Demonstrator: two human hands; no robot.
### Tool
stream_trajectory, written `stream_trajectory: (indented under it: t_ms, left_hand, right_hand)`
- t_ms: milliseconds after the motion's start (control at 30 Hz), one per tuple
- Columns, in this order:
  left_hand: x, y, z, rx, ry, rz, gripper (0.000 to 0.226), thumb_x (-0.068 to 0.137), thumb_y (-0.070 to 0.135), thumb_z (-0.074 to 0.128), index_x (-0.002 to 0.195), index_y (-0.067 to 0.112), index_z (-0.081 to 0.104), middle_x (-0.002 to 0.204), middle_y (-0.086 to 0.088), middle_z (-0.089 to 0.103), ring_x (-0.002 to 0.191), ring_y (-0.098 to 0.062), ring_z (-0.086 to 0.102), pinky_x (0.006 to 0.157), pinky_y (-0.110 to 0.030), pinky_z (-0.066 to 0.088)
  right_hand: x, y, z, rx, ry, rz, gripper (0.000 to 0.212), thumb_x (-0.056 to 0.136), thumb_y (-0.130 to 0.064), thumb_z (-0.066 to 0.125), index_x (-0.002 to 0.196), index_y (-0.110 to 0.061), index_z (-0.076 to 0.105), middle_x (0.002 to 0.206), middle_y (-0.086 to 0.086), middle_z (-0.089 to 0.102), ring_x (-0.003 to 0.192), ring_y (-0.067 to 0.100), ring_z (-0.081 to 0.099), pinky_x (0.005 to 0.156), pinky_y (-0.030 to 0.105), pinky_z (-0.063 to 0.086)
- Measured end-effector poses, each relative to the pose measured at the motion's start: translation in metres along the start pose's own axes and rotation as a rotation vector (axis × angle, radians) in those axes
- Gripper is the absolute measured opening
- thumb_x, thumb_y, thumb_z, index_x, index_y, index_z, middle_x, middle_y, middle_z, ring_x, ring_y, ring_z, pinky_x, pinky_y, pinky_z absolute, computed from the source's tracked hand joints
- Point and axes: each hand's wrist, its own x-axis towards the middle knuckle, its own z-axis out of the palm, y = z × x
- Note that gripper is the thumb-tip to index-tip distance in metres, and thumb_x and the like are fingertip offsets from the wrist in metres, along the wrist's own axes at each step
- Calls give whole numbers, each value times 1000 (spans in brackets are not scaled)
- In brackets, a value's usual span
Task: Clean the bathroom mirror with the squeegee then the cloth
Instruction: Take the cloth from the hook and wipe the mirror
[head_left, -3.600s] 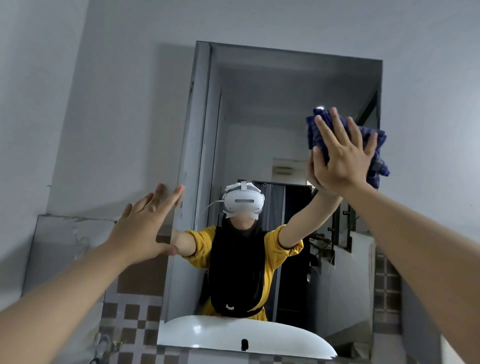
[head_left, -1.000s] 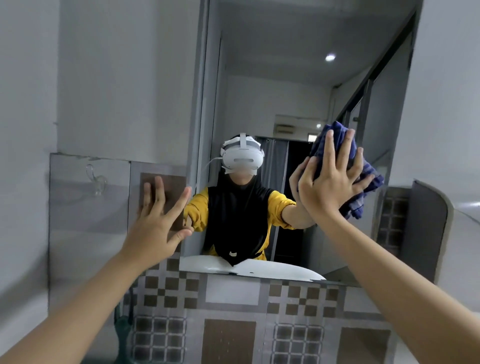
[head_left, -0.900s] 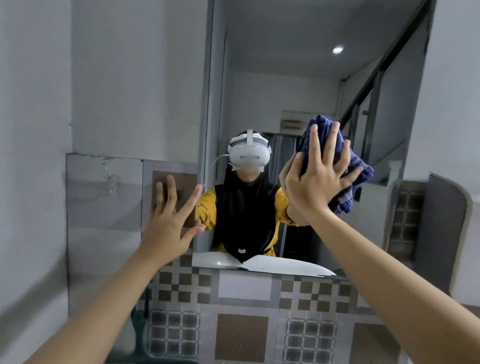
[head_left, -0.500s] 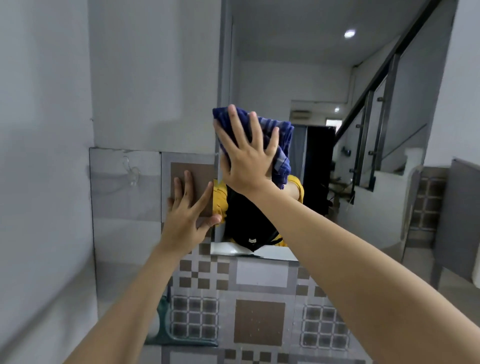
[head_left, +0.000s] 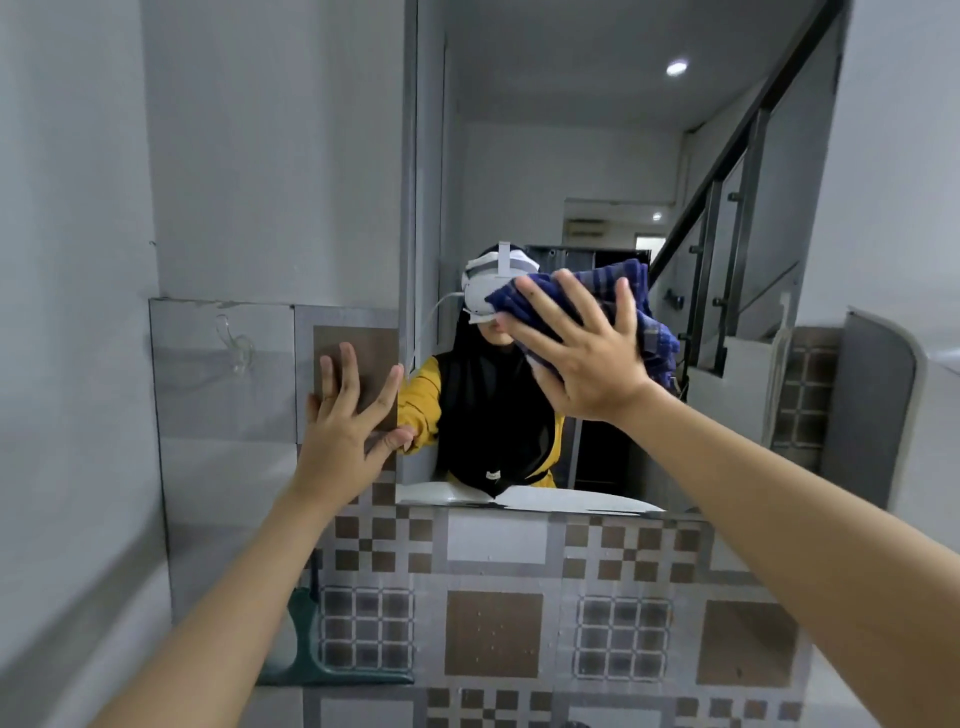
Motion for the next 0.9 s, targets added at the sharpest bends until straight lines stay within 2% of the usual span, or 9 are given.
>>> stream_trajectory:
  t_ms: [167,333,533,667,800,900]
  left_hand:
    - [1,0,1,25,5,10,68,86,66,25,144,31,22,155,-19,-3,141,-39,-8,104,-68,20]
    - [1,-2,3,24,12,15,67,86,64,28,144,33,20,155,-19,-2,141,-39,-9,104,-69,20]
    - [0,-1,2,1,20,17,67,86,65,28,144,33,19,155,-20,-1,141,-39,-9,103,-70,19]
    - [0,0,0,-21,25,35,66,88,65,27,145,31,19,155,-22,0,141,-40,-9,101,-70,26]
    - [-1,5,-2,-35,32,16,65,89,63,28,144,28,26,155,-22,2,141,-39,-8,104,-65,28]
    - [-6,6,-1,-36,17,20,61,90,56,35,144,33,22,155,-19,0,141,-38,-8,105,-65,26]
  right_hand:
    - [-39,55,3,-66,30,156,53,90,-45,43,144,-40,40,154,-1,36,142,30,32,108,67,18]
    - [-67,85,-2,-10,-53,455,54,92,-46,37,145,-40,34,158,0,29,144,31,24,110,70,12]
    - [-75,72,-2,68,-80,847,56,93,-41,37,147,-42,27,162,-2,18,145,32,19,110,72,6]
    - [-55,29,8,61,47,1108,60,95,-44,38,150,-47,13,162,-11,10,146,23,16,110,71,10]
    - [-34,-20,2,134,59,993,56,90,-39,48,145,-40,36,159,-1,27,143,32,25,108,70,9]
    - [-8,-59,3,166,72,839,51,90,-37,51,141,-38,44,156,2,34,141,34,29,106,71,10]
